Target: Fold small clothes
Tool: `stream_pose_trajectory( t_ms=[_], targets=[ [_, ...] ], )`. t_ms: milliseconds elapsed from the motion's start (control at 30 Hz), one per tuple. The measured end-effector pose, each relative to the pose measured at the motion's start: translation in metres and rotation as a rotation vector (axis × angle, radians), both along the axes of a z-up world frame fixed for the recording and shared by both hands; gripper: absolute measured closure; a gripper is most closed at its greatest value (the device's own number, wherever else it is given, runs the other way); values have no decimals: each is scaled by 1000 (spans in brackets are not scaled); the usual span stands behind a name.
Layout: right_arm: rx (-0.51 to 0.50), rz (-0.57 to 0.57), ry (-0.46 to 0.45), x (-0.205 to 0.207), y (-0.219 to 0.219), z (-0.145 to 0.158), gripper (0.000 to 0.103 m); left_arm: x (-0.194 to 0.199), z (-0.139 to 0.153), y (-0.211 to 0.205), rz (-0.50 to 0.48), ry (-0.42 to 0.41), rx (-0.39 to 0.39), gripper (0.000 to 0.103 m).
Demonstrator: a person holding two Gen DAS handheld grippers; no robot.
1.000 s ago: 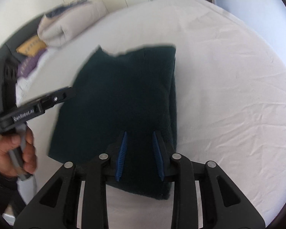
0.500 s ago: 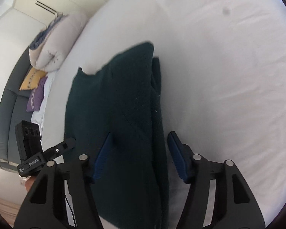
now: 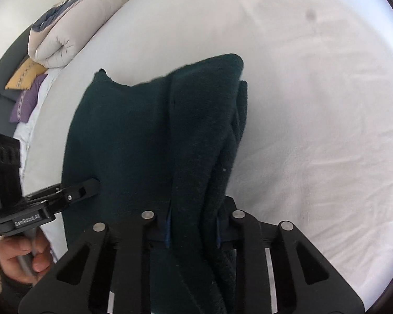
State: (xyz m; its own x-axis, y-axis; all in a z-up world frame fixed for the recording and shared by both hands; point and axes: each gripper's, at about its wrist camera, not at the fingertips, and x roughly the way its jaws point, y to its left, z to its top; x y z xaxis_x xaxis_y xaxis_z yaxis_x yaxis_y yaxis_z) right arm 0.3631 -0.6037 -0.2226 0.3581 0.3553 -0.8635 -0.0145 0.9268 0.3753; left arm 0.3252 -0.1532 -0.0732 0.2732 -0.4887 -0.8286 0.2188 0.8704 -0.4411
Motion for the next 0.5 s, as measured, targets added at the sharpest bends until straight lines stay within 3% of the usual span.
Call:
stream_pose_trajectory(
  t_ms=[300, 500],
  targets=[
    [28, 63, -145, -91, 46, 92, 83, -87, 89, 42, -33, -140, 28, 62],
    [33, 159, -178, -177, 102, 115, 83, -172, 99, 97, -32, -156, 76, 62]
  ],
)
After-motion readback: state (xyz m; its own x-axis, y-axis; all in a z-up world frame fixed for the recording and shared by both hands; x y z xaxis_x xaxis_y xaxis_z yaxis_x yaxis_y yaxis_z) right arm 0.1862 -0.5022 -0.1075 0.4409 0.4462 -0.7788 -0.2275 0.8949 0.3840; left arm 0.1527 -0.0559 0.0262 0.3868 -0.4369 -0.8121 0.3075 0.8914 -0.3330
